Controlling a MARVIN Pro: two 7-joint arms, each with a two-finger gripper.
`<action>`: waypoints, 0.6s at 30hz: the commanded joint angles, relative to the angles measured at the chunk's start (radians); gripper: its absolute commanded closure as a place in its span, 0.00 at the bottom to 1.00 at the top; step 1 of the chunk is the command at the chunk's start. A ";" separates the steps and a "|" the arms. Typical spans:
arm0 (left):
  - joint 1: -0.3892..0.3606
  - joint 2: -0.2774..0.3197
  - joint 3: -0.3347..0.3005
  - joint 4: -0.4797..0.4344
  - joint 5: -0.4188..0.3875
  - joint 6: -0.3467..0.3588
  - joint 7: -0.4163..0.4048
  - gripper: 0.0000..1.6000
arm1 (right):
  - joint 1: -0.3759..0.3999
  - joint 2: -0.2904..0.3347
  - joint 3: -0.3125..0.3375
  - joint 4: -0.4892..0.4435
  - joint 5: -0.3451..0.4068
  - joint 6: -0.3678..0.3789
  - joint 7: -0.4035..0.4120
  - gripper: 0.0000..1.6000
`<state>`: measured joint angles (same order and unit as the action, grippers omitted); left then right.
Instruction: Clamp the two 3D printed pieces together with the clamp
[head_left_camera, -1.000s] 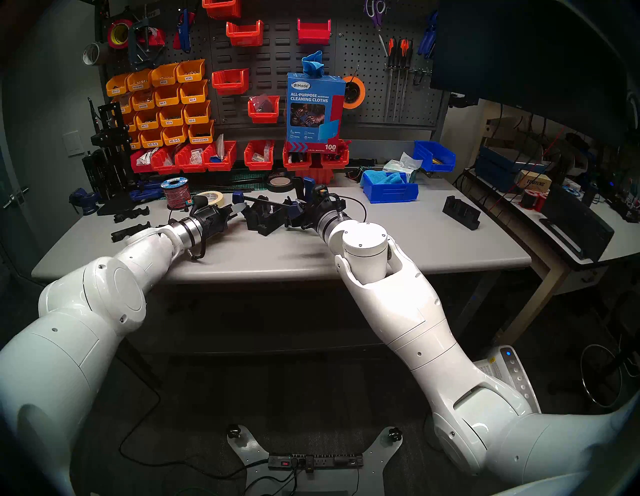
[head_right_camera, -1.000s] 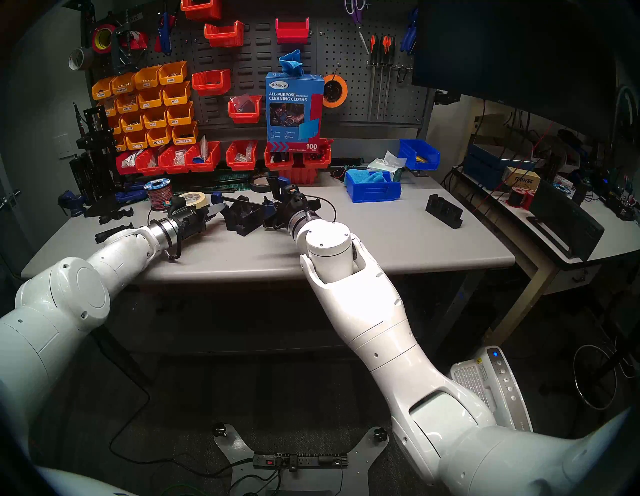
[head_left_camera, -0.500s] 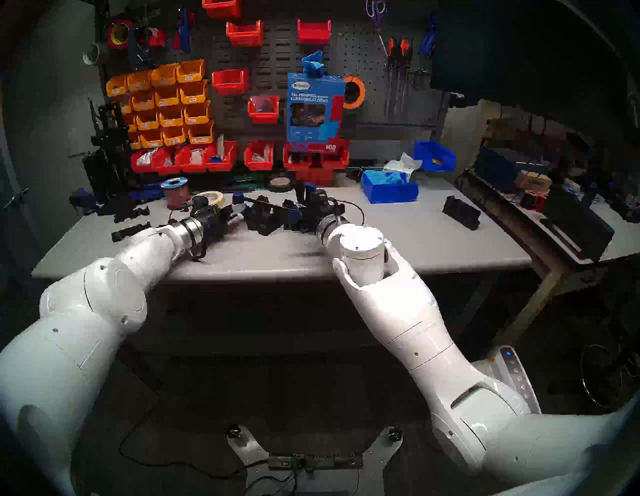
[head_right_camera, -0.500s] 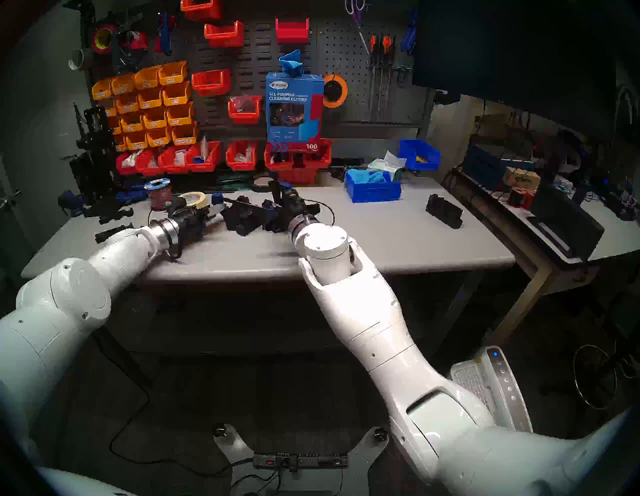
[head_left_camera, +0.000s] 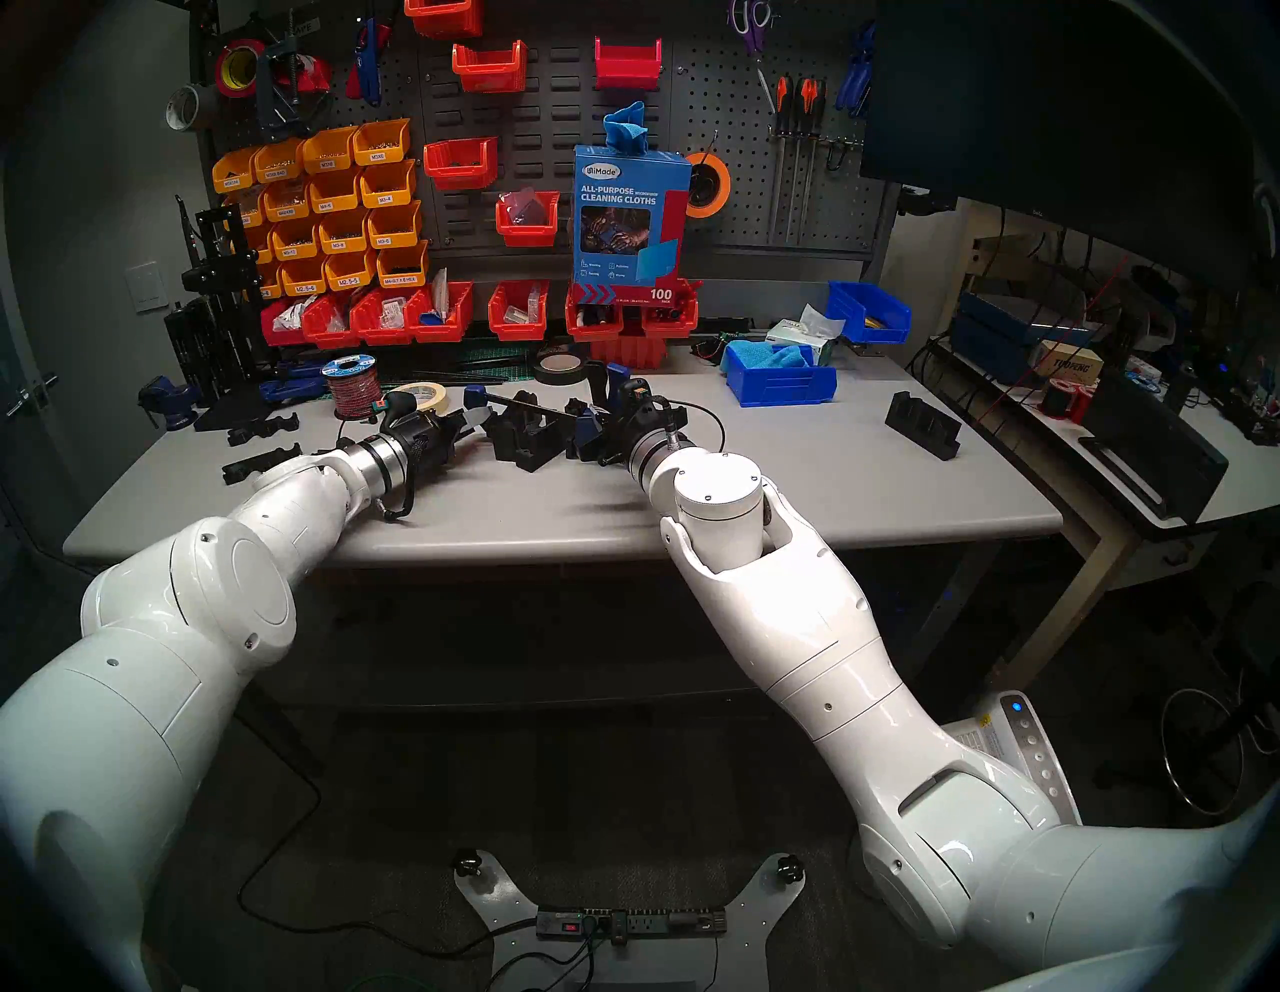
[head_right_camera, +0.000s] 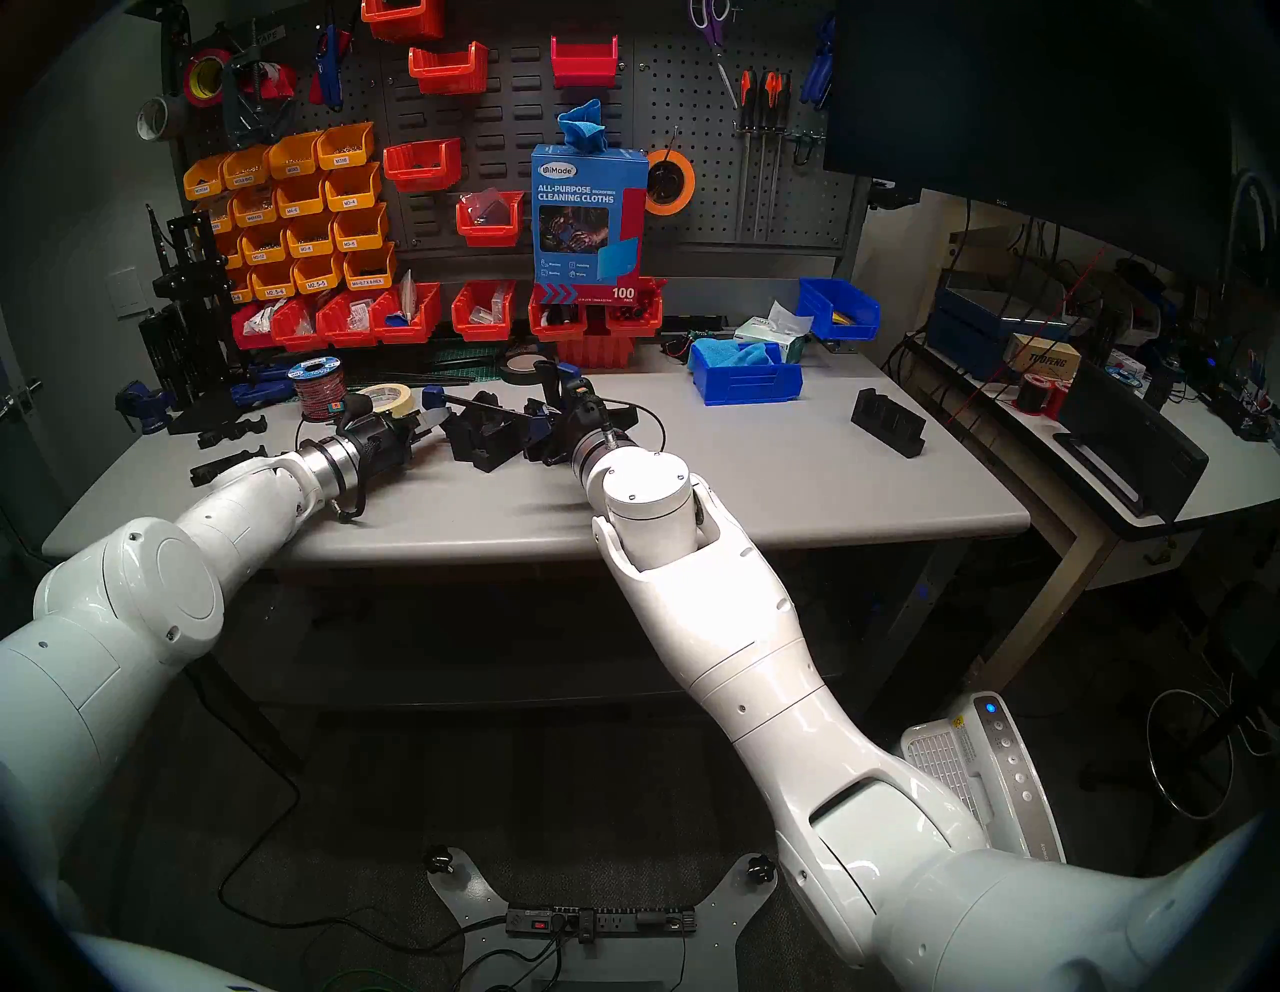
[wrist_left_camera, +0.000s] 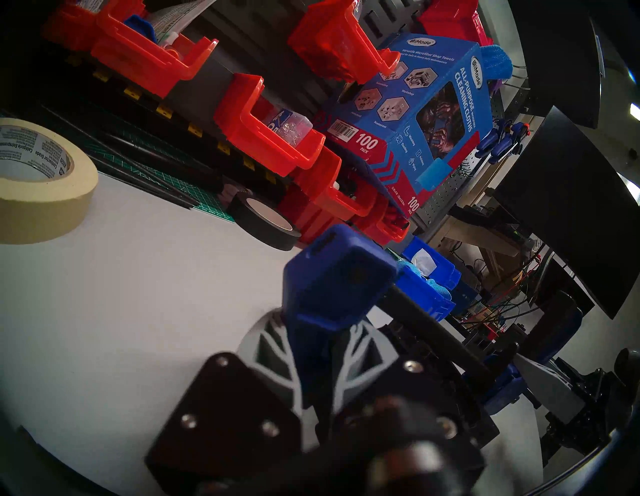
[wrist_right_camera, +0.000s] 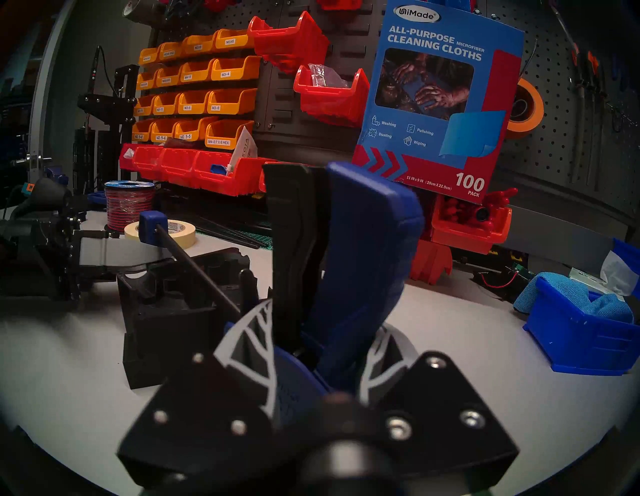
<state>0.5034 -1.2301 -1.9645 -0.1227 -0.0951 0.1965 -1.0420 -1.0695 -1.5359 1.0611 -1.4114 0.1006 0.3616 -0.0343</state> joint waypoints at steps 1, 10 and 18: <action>-0.023 -0.014 -0.007 -0.010 -0.009 -0.004 -0.025 1.00 | 0.026 -0.009 -0.004 -0.008 -0.006 -0.010 0.002 0.58; -0.021 -0.016 -0.007 -0.011 -0.007 -0.007 -0.025 1.00 | 0.027 -0.008 -0.009 -0.004 -0.008 -0.019 -0.008 0.42; -0.019 -0.019 -0.006 -0.011 -0.006 -0.011 -0.025 1.00 | 0.028 -0.009 -0.011 0.000 -0.012 -0.026 -0.018 0.16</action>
<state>0.5051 -1.2336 -1.9657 -0.1274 -0.0931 0.1876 -1.0428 -1.0644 -1.5372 1.0486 -1.3978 0.0919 0.3457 -0.0513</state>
